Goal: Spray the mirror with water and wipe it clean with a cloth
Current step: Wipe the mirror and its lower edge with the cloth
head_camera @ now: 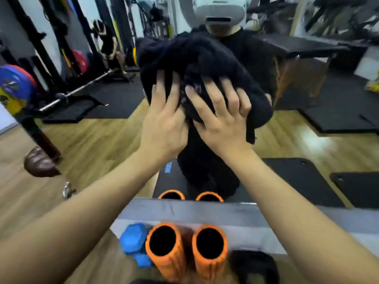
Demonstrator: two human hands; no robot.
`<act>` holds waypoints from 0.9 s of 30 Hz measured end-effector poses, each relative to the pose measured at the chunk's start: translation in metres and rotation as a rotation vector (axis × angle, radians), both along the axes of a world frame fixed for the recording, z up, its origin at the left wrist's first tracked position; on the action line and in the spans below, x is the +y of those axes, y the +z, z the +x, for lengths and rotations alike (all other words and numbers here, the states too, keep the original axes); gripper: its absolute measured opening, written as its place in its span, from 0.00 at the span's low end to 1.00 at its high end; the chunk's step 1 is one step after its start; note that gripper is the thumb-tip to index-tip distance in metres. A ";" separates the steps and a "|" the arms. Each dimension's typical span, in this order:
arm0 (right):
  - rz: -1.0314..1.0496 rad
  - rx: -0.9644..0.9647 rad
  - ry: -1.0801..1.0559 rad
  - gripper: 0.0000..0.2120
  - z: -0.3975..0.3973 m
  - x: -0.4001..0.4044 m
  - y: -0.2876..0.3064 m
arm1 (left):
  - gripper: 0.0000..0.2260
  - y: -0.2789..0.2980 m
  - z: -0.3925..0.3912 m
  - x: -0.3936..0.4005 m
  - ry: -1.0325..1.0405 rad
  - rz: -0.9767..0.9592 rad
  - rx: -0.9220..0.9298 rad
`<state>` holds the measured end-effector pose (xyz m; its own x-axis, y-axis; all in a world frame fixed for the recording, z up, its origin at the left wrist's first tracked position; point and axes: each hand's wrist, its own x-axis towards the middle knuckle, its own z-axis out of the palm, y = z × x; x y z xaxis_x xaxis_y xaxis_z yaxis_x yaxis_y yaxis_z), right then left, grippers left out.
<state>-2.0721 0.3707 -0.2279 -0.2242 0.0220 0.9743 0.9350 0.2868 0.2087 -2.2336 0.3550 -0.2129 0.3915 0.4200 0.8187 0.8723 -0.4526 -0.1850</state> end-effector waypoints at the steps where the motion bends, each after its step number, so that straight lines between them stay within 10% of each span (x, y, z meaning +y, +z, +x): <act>1: -0.010 0.016 -0.013 0.20 0.021 -0.003 -0.029 | 0.27 -0.025 0.018 -0.001 -0.016 -0.015 0.030; 8: -0.322 0.260 -0.136 0.21 0.185 -0.050 -0.213 | 0.28 -0.151 0.172 -0.012 -0.186 -0.194 0.388; 16: -0.612 1.442 0.011 0.24 0.276 -0.098 -0.260 | 0.29 -0.211 0.347 -0.039 -0.236 -0.446 0.806; 27: -0.571 2.320 0.212 0.10 0.139 -0.060 -0.281 | 0.28 -0.246 0.228 -0.017 -0.132 -0.399 1.107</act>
<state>-1.9328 0.3108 -0.5092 0.7345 0.3973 -0.5501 -0.5998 0.0010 -0.8001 -2.0058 0.3378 -0.4594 0.8642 0.4723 -0.1732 0.2683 -0.7239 -0.6356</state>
